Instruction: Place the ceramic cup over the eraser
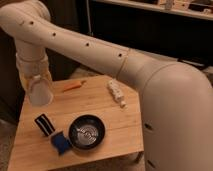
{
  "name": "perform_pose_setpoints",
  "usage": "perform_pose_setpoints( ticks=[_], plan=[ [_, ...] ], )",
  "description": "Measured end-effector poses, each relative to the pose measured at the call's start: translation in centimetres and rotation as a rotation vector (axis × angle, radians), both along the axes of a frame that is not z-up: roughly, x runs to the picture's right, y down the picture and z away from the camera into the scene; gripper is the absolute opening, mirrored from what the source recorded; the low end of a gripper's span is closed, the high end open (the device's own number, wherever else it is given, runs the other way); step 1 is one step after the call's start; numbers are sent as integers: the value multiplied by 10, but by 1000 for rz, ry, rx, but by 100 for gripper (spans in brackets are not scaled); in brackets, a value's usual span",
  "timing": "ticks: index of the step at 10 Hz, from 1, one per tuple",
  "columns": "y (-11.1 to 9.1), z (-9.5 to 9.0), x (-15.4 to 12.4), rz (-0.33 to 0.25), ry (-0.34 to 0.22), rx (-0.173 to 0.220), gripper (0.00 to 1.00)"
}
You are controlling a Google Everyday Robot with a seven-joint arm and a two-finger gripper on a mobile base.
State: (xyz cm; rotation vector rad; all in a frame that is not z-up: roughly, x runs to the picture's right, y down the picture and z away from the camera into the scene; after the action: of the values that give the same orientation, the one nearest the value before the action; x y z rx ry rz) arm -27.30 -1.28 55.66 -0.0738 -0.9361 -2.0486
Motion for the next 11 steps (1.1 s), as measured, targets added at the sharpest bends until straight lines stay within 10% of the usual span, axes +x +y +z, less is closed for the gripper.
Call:
perform_pose_setpoints(
  ticks=[11],
  plan=[
    [63,28,-28,-68,-55,-48,0]
  ],
)
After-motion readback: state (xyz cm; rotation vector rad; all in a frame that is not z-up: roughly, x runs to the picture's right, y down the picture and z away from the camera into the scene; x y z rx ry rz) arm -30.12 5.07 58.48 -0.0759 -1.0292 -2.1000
